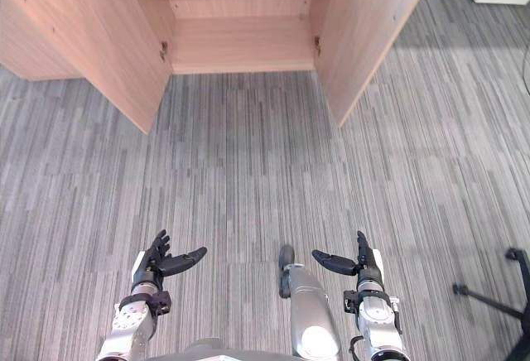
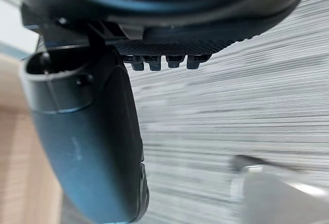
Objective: Walk over to the cabinet, pick up the folder, carry it to the office cabinet, place the folder inside the office cabinet, then close the office cabinet door
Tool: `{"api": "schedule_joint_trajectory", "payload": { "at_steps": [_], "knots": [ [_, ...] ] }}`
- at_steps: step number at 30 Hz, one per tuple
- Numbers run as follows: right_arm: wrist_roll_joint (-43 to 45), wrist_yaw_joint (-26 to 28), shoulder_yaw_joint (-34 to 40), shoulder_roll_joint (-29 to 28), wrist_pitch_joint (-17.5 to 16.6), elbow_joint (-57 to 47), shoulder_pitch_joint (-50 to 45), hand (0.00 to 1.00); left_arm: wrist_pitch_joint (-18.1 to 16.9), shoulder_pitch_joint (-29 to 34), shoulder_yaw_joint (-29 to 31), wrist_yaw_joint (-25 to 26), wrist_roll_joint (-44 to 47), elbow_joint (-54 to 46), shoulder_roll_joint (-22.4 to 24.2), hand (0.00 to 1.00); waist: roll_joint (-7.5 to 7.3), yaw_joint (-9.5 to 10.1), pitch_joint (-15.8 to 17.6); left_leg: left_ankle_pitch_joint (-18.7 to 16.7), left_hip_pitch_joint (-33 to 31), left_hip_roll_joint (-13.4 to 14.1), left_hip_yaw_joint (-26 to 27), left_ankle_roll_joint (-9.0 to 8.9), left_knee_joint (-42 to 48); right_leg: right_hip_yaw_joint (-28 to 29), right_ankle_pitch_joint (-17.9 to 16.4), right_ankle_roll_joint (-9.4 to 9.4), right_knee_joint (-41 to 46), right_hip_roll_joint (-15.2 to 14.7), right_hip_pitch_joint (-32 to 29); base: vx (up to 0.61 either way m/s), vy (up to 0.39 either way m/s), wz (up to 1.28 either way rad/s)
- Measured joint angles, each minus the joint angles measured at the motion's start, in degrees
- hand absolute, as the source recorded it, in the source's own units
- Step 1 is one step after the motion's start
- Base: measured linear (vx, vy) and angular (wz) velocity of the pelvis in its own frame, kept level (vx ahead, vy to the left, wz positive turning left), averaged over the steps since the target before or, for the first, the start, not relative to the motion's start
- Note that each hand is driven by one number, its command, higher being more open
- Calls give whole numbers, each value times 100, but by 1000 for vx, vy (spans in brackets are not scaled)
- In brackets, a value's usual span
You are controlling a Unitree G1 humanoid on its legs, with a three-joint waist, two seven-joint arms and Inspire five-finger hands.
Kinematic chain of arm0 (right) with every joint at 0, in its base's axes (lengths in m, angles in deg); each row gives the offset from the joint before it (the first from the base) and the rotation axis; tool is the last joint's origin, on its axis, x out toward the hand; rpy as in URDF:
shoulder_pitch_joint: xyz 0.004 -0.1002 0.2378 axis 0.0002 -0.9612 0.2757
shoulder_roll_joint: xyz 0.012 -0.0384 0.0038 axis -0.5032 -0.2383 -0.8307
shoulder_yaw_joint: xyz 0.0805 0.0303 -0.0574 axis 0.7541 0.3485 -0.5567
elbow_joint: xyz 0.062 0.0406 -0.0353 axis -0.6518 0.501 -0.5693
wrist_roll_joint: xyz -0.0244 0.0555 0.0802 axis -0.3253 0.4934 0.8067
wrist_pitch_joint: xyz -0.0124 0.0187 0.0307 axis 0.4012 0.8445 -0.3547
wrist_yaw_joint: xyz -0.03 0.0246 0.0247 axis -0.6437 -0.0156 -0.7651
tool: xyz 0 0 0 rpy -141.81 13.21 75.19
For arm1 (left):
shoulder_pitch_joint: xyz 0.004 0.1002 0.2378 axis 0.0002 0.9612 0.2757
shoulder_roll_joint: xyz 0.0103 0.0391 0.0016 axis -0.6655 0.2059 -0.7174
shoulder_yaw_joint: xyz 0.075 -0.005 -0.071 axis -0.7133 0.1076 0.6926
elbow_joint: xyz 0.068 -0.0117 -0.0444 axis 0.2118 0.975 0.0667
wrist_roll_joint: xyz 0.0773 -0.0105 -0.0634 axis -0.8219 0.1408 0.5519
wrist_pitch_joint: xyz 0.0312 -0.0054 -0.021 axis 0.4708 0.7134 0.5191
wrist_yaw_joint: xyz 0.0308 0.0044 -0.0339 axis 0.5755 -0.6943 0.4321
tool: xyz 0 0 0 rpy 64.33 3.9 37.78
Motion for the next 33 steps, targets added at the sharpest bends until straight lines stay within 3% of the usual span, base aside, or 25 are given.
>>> {"api": "schedule_joint_trajectory", "payload": {
  "at_steps": [2, 3, 5, 7, 8, 9, 11, 12, 13, 14, 15, 16, 17, 18, 19, 21, 23, 25, 26, 27, 28, 29, 30, 31, 33],
  "knots": [
    [7, -1, -144, -56, -19, 1, 32, 100, -48, 23, 9, -35, 5, 1, -13, 100, -67, 172, 76, -401, -900, 410, 344, 320, 1909, 35, -78, -68, -654, 201, 990, 615, -206, -4],
    [8, -10, -144, -103, -33, 3, 81, 100, -48, 18, 8, -36, 6, -5, -10, 100, -136, 287, 114, -582, -1367, 504, 619, 492, 2112, 100, -107, -80, -1089, 242, 1482, 502, -133, -14],
    [9, -6, -146, -107, -52, 9, 140, 100, -49, 30, 8, -42, 6, -9, -10, 100, -202, 379, 139, -761, -1874, 465, 930, 625, 1571, 168, -106, -63, -1502, 235, 1978, 425, -68, -14],
    [12, -27, -138, -77, -57, 32, 236, 100, -44, 51, 12, -43, 4, -30, -28, 100, -263, 489, 170, -796, -2369, 140, 1065, 691, -57, 311, -214, 65, -1834, 151, 2408, 521, 4, -31],
    [18, -45, -139, -68, -58, 40, 286, 100, -36, 68, 11, -43, 2, -30, -29, 100, -308, 551, 192, -637, -2452, -80, 1006, 632, -1069, 385, -292, 159, -1921, 60, 2581, 673, 95, -47],
    [25, -57, -86, -72, -63, 115, 320, 100, -31, 95, 13, -40, 2, -30, -12, 100, -319, 611, 196, -201, -2471, -332, 761, 572, -2427, 491, -393, 292, -2040, -17, 2815, 707, 173, -49],
    [26, -111, -41, -82, -55, 312, 346, 100, -25, 122, 13, -5, 1, -25, -19, 100, -306, 688, 168, 509, -2555, -431, 476, 537, -3133, 667, -606, 582, -2171, -76, 3165, 690, 259, -54],
    [23, -115, -37, -123, -51, 402, 296, 100, -17, 145, 50, 23, 2, -2, -20, 100, -460, 703, 18, 1335, -2496, -658, 447, 1087, -3090, 722, -728, 781, -2081, -335, 3270, 640, 290, -23],
    [22, -117, 5, -176, -45, 427, 259, 100, -11, 99, 55, 25, 0, 0, -35, 100, -613, 657, -50, 1190, -2514, -826, 478, 1165, -3010, 709, -793, 889, -1884, -528, 3197, 786, 322, 10],
    [21, -108, 73, -193, -39, 465, 195, 100, -8, 57, 52, 24, -5, -34, 2, 100, -669, 604, -86, 955, -2504, -959, 502, 1281, -2777, 779, -806, 913, -1327, -694, 3023, 650, 255, 16],
    [20, -107, 149, -244, 0, 534, 160, 100, -7, 72, 48, 16, -29, -20, 19, 100, -703, 596, -78, 520, -2288, -1029, 580, 1341, -2436, 940, -745, 1013, -104, -842, 2710, 528, 199, -1],
    [14, -108, 156, -282, 5, 557, 137, 100, -5, 101, 55, 20, -31, -2, 5, 100, -739, 586, -74, 307, -2073, -1086, 623, 1372, -2367, 992, -565, 1189, 673, -955, 2475, 627, 257, -13],
    [4, -105, 135, -353, 5, 564, 98, 100, 37, 135, 56, 23, -37, 18, -54, 100, -768, 543, -85, -13, -1616, -1180, 642, 1445, -2343, 1091, 70, 1332, 2236, -1159, 1958, 592, 228, -7],
    [-1, -97, 12, -362, 15, 596, 81, 100, 45, 134, 57, 39, -54, 20, -105, 100, -753, 498, -79, -228, -1151, -1220, 641, 1476, -2417, 1028, -70, 1107, 3420, -1287, 1470, 804, 289, -1],
    [-15, -78, -166, -383, 16, 598, 87, 100, 38, 133, 50, 44, -57, 15, -179, 100, -737, 447, -79, -291, -667, -1227, 621, 1508, -2680, 823, -309, 827, 3855, -1326, 1058, 543, 162, 3],
    [-57, -56, -256, -469, 0, 559, 112, 100, 21, 113, 52, 43, -55, -9, -277, 100, -723, 400, -75, -327, -159, -1209, 563, 1490, -3133, 552, -571, 659, 3723, -1221, 572, 483, 72, 7],
    [-61, -36, -255, -512, -19, 522, 128, 100, 27, 7, 51, 39, -55, 63, -347, 100, -691, 338, -51, -376, 286, -1147, 456, 1443, -3460, 309, -834, 589, 2801, -954, 206, 465, -26, 29],
    [-61, -13, -246, -504, -20, 521, 120, 100, 27, -51, 36, 35, -57, 93, -364, 100, -671, 180, -40, -419, 574, -1060, 289, 1386, -3543, 142, -661, 563, 636, -542, 146, 502, -112, 63],
    [-61, -14, -237, -494, -18, 515, 7, 100, 24, -48, -16, 33, -57, 90, -373, 100, -726, 164, -75, -591, 741, -1071, 278, 1118, -3527, 217, -1, 446, -574, -315, 203, 620, -163, 81],
    [-59, -14, -230, -467, -16, 511, -182, 100, 28, -24, -75, 18, -83, 120, -370, 100, -847, 127, -149, -937, 889, -1157, 200, 878, -3355, 476, 1218, 93, -898, -295, 190, 623, -171, 59],
    [-61, -4, -215, -349, 6, 621, -154, 100, 42, -98, -71, 22, -119, 263, -204, 100, -627, 158, -133, -1084, 935, -1001, 166, 832, -3235, 377, 1005, 86, -547, -214, 148, 603, -166, 37],
    [-60, 0, -191, -320, 87, 673, -144, 100, 73, -46, -90, 2, -123, 317, -129, 100, -517, 168, -269, -1109, 790, -863, 162, 723, -2815, 340, 668, 41, -340, -173, 131, 484, -153, 3],
    [-58, 6, -171, -308, 86, 644, -156, 100, 74, -31, -95, -7, -129, 314, -84, 100, -491, 160, -269, -1124, 708, -839, 166, 697, -2482, 323, 520, 45, -313, -165, 185, 550, -196, 20],
    [-47, 2, -107, -314, 85, 612, -180, 100, 83, 18, -100, -20, -131, 313, 40, 100, -400, 108, -256, -963, 175, -561, 226, 410, -955, 240, 263, 7, -406, -94, 573, 366, -148, 18],
    [-30, 1, -99, -331, 90, 586, -244, 100, 79, 61, -106, -44, -131, 267, 103, 100, -364, 178, -274, -1028, -148, -226, 376, 342, -30, 203, 212, -35, -656, 46, 962, 411, -130, 6]
  ]
}}
